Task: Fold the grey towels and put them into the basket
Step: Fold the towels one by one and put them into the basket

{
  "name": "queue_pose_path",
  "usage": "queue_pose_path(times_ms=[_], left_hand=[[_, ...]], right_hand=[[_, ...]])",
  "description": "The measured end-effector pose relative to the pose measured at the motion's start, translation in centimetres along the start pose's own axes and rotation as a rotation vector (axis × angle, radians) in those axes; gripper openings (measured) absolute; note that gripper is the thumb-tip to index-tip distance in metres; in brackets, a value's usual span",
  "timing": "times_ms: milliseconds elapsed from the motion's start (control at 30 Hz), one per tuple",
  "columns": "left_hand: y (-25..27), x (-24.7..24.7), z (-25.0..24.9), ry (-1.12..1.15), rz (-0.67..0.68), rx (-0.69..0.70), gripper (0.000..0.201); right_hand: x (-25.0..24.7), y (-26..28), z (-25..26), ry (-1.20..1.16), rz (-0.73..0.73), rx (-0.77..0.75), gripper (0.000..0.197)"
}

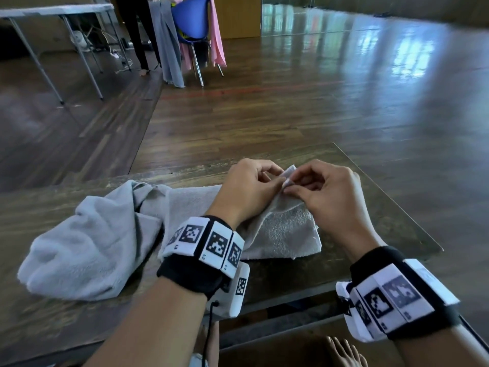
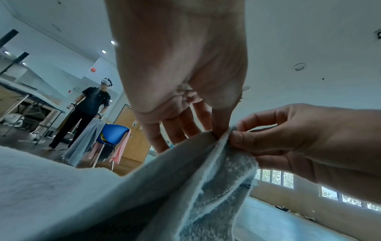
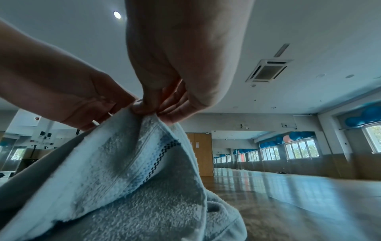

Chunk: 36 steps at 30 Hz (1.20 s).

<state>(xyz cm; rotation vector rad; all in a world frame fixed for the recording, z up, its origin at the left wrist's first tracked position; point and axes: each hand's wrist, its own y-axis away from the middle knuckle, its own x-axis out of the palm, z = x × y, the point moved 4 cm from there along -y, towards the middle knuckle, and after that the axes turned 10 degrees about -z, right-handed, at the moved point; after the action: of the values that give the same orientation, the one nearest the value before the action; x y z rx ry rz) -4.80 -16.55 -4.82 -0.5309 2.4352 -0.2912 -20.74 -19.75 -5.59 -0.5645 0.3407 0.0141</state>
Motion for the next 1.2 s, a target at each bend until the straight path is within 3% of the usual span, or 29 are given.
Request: queue_pose_path(times_ms=[167, 367, 633, 900, 1200], left_hand=[[-0.2, 0.4, -0.9, -0.078, -0.045, 0.014, 0.032], [0.5, 0.5, -1.1, 0.041, 0.077, 0.030, 0.013], [0.4, 0.5, -1.2, 0.115, -0.014, 0.005, 0.012], [0.4, 0.9, -2.3, 0.062, 0.016, 0.005, 0.010], [0.9, 1.0, -2.1, 0.099, -0.045, 0.021, 0.007]], right_hand=[[-0.5, -0.2, -0.4, 0.040, -0.071, -0.002, 0.022], [-1.4, -0.3, -0.3, 0.082, -0.089, 0.018, 0.014], [-1.6, -0.1, -0.1, 0.090, -0.098, 0.022, 0.010], [-2.3, -0.1, -0.1, 0.114, -0.119, 0.013, 0.013], [-2.4, -0.1, -0.2, 0.141, -0.071, 0.016, 0.005]])
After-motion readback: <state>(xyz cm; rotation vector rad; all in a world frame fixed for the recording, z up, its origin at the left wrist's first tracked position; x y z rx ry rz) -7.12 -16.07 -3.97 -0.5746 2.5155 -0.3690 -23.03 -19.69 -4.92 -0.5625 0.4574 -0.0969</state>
